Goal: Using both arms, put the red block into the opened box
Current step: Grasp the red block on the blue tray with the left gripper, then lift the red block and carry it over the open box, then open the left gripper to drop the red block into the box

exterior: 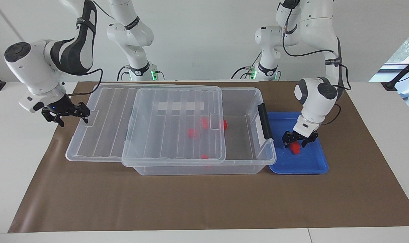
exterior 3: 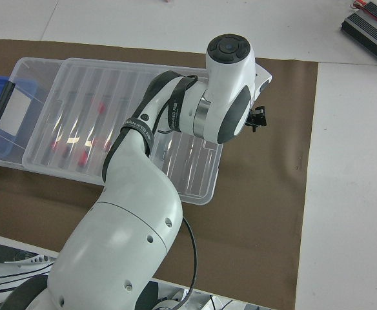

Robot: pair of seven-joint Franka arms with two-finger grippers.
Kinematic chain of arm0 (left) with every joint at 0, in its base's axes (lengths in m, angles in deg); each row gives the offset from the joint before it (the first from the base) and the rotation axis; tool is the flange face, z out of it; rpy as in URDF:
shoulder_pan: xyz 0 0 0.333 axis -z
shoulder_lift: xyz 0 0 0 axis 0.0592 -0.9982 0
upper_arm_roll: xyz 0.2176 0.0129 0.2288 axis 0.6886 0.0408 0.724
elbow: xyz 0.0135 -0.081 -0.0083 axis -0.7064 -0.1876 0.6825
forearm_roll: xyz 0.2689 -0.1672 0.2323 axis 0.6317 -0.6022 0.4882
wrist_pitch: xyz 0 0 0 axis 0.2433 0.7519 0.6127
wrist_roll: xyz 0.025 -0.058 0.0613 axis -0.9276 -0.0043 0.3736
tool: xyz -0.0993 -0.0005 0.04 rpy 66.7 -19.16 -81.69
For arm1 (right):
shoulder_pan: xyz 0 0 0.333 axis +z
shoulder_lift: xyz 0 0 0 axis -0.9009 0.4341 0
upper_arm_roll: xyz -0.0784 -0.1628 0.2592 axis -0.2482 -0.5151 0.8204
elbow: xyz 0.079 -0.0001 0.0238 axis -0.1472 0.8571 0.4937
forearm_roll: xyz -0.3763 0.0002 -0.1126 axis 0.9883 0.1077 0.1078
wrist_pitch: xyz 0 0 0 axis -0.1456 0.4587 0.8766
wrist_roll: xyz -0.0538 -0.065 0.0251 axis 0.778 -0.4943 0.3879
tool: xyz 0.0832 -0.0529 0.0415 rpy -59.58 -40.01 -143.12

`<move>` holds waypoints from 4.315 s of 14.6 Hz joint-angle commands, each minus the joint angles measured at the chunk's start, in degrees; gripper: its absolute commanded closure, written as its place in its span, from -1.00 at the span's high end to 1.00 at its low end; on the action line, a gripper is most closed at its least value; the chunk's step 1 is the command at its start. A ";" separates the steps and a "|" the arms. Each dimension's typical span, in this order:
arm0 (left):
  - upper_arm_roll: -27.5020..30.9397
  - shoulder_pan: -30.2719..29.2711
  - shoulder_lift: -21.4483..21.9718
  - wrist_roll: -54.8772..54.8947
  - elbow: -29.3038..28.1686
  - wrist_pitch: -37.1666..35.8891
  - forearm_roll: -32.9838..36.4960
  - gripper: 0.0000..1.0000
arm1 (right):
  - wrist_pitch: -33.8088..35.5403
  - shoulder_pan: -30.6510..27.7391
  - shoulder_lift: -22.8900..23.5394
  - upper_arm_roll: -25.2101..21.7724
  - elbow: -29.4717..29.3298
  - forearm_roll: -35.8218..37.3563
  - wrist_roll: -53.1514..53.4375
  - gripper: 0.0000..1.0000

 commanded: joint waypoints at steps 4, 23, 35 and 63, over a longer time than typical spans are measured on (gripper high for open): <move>0.15 -0.15 0.55 -0.46 -0.59 1.26 -0.17 -1.00 | -1.18 -1.62 -0.40 0.36 0.81 0.82 -2.03 1.00; -2.22 10.38 10.05 -1.25 21.20 -32.67 -0.09 -1.00 | 14.88 4.34 1.71 0.71 -14.02 0.37 8.32 1.00; -2.22 21.65 -1.72 -18.30 14.52 -11.67 -0.09 -1.00 | 30.81 8.66 -3.74 1.06 -20.19 0.64 19.94 1.00; -1.34 17.18 14.42 -20.69 13.99 -29.41 -0.17 1.00 | 9.82 -3.47 -3.13 0.45 -6.58 0.55 1.48 -1.00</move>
